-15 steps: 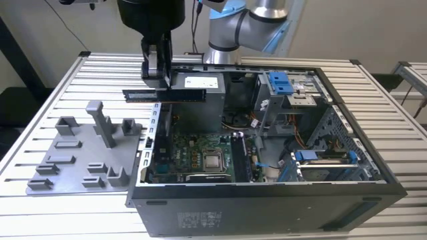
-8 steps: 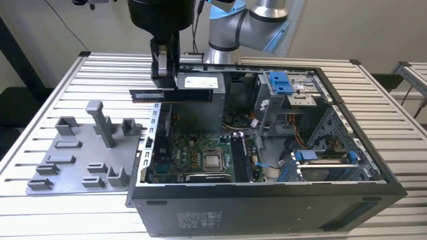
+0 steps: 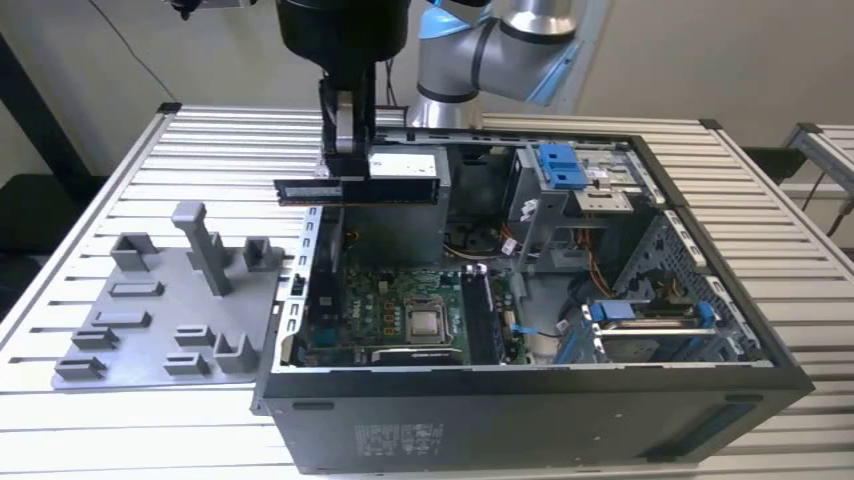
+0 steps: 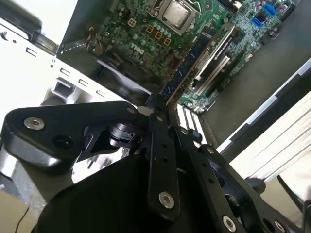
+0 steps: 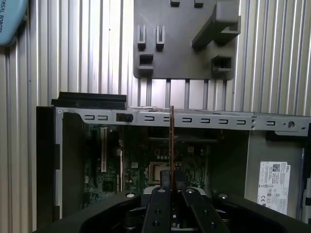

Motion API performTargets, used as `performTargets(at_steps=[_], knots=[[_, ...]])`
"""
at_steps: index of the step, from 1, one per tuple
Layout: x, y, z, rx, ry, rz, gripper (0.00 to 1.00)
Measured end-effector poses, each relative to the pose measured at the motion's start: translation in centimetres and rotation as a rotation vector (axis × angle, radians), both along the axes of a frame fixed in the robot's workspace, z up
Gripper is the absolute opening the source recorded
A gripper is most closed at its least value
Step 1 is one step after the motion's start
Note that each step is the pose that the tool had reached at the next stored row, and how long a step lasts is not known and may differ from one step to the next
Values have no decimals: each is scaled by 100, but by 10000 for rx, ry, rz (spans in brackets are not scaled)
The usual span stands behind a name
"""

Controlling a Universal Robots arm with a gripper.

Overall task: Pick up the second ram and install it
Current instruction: 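Pick up the second ram and move it above second insertion slot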

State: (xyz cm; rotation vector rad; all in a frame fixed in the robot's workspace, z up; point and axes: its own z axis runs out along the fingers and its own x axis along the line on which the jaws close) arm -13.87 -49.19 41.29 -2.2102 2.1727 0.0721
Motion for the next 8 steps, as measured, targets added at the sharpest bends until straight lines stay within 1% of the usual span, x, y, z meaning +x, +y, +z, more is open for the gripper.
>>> performTargets(at_steps=[8], knots=[[116,0,0,0,0,0,14]])
